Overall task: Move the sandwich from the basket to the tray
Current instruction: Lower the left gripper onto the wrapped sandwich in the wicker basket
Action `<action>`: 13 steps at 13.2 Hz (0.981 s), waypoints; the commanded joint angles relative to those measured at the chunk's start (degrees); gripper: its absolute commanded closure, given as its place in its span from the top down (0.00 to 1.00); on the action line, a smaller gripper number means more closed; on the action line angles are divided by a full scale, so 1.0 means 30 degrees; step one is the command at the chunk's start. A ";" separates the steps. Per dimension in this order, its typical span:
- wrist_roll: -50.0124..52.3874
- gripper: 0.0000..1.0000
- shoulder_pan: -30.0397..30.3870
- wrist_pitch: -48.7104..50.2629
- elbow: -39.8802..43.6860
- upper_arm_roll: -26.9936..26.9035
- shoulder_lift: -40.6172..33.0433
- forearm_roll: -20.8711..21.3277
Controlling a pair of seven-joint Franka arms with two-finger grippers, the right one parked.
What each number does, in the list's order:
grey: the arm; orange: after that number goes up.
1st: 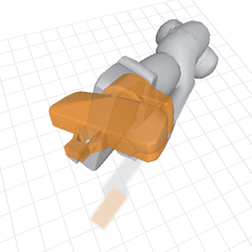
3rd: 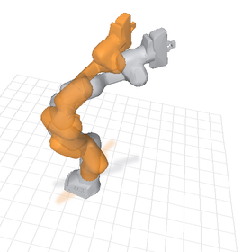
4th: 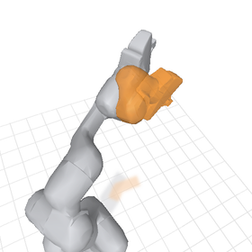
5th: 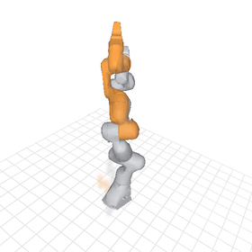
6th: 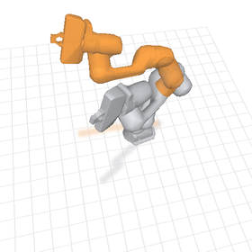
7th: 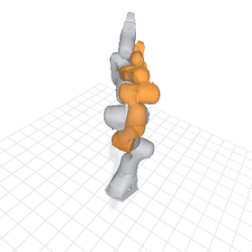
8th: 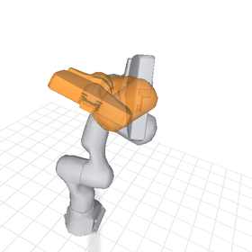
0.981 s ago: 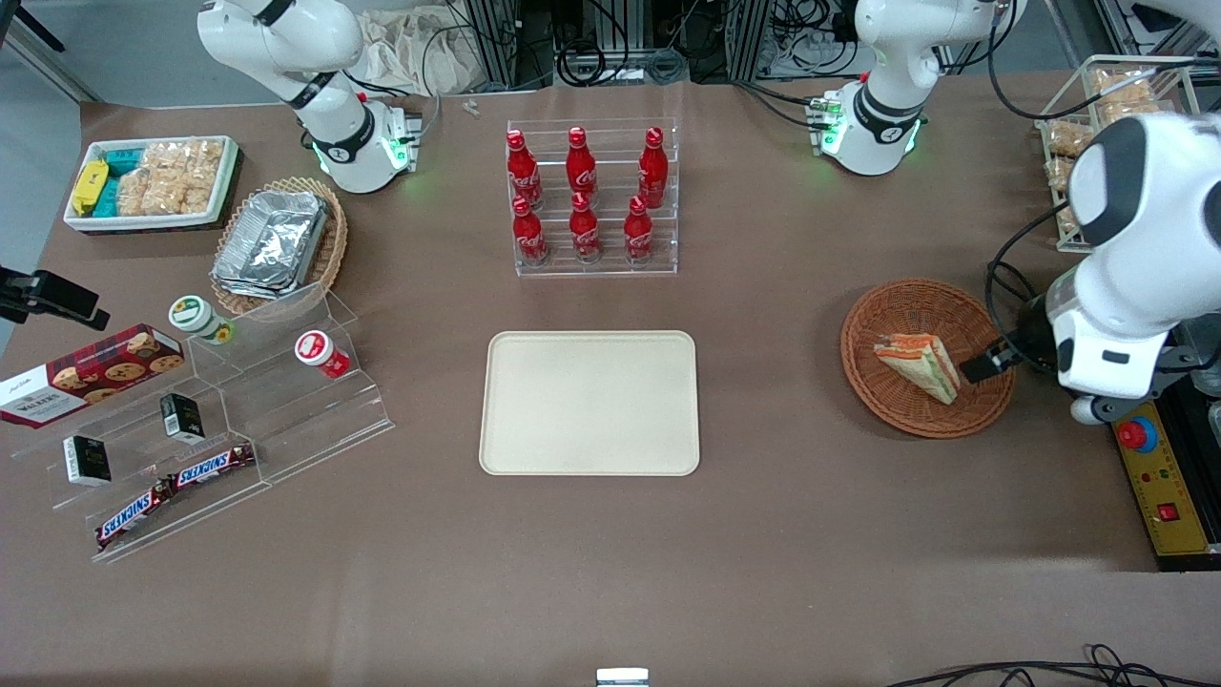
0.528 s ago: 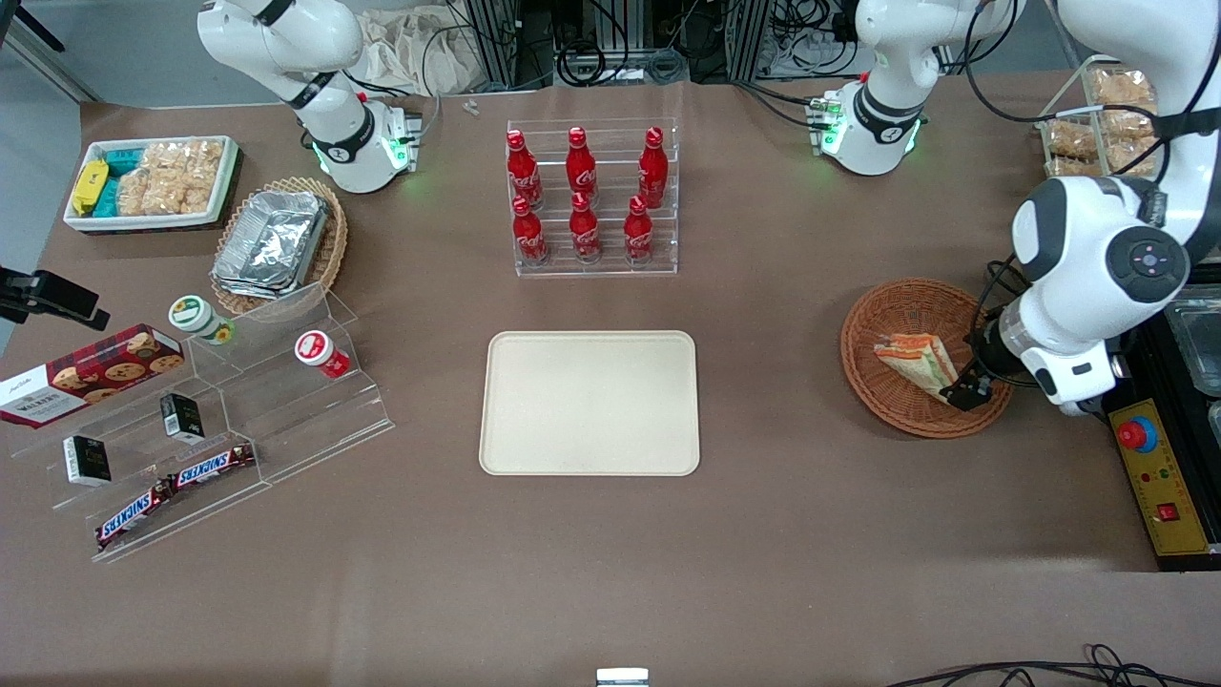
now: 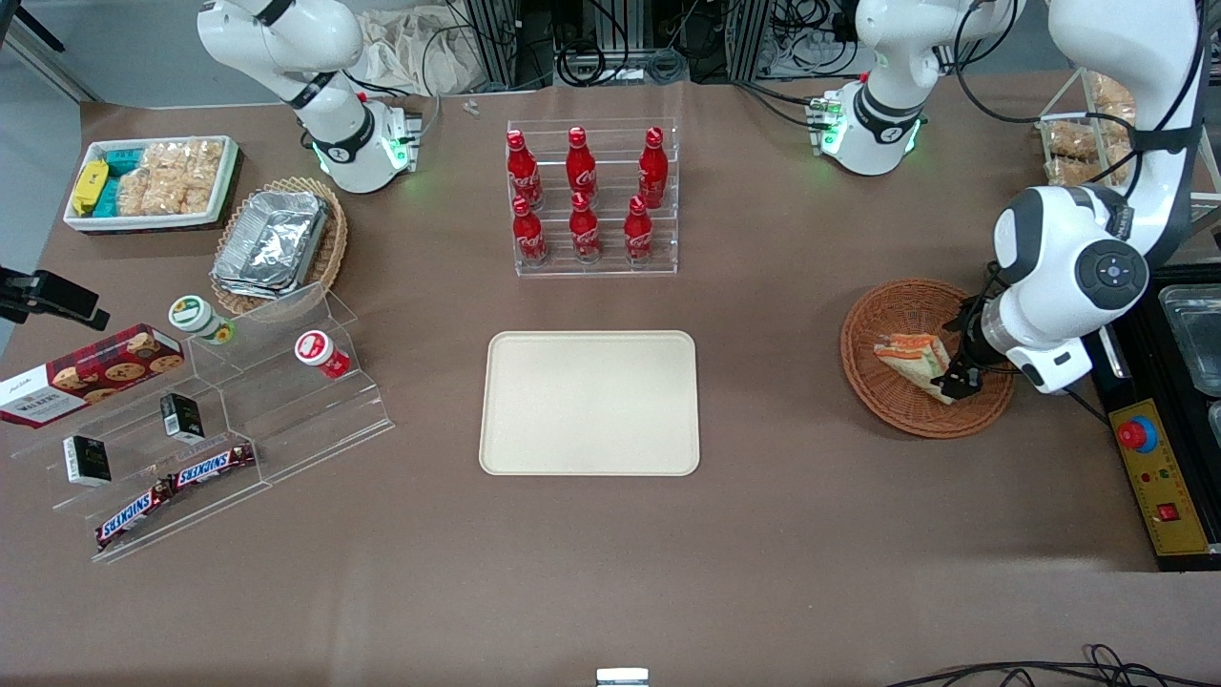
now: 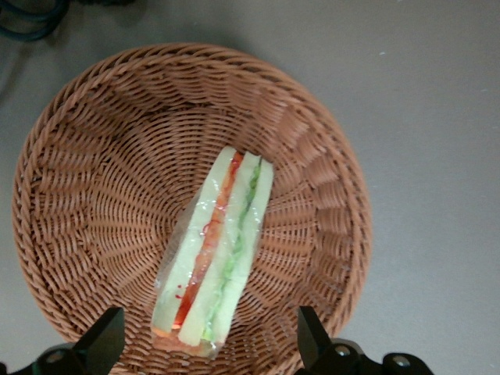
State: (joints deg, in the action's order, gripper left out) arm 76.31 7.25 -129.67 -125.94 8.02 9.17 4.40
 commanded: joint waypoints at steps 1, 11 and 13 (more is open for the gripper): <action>0.0726 1.00 0.0102 -0.0400 -0.0704 0.0109 -0.0098 0.0204; 0.0610 0.18 0.0072 -0.0693 -0.0763 0.0138 0.1543 0.0262; 0.0696 0.00 0.0072 -0.0693 -0.0530 0.0138 0.1572 0.0233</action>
State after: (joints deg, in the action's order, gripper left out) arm 76.89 7.24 -130.88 -127.91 8.04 13.96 4.40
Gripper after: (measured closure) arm 0.256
